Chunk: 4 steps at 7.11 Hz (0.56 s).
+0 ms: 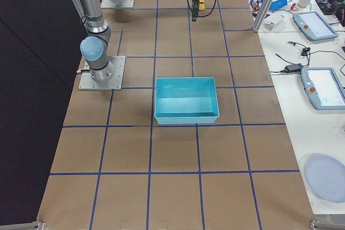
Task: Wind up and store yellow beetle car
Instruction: 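Lower the left gripper down onto the yellow beetle car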
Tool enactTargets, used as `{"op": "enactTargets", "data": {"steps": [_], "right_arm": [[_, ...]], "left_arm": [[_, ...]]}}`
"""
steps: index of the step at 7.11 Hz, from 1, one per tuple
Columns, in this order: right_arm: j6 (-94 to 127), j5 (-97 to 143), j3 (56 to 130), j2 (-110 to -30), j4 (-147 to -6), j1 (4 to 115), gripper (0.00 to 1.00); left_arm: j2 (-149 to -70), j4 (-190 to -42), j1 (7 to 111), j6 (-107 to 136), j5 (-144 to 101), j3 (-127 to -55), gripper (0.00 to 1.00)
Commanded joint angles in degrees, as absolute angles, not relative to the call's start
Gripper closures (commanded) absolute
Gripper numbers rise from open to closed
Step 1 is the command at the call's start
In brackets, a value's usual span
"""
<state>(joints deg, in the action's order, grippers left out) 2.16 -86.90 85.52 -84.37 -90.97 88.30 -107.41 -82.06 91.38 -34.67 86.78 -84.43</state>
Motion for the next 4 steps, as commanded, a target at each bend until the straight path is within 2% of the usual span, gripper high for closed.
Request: {"op": "enactTargets", "data": {"steps": [1,4], "right_arm": [[2.20,-86.84,85.87,-84.29,-91.32,88.33,0.00],[2.11,-86.75,85.95,-83.58,-91.84,88.16,0.00]], "left_arm": [[-111.60,-78.24,91.76,-49.93,87.27,-84.55,0.00],[-115.83,-69.56,91.76,-70.43,87.54,-84.99,0.00]]}}
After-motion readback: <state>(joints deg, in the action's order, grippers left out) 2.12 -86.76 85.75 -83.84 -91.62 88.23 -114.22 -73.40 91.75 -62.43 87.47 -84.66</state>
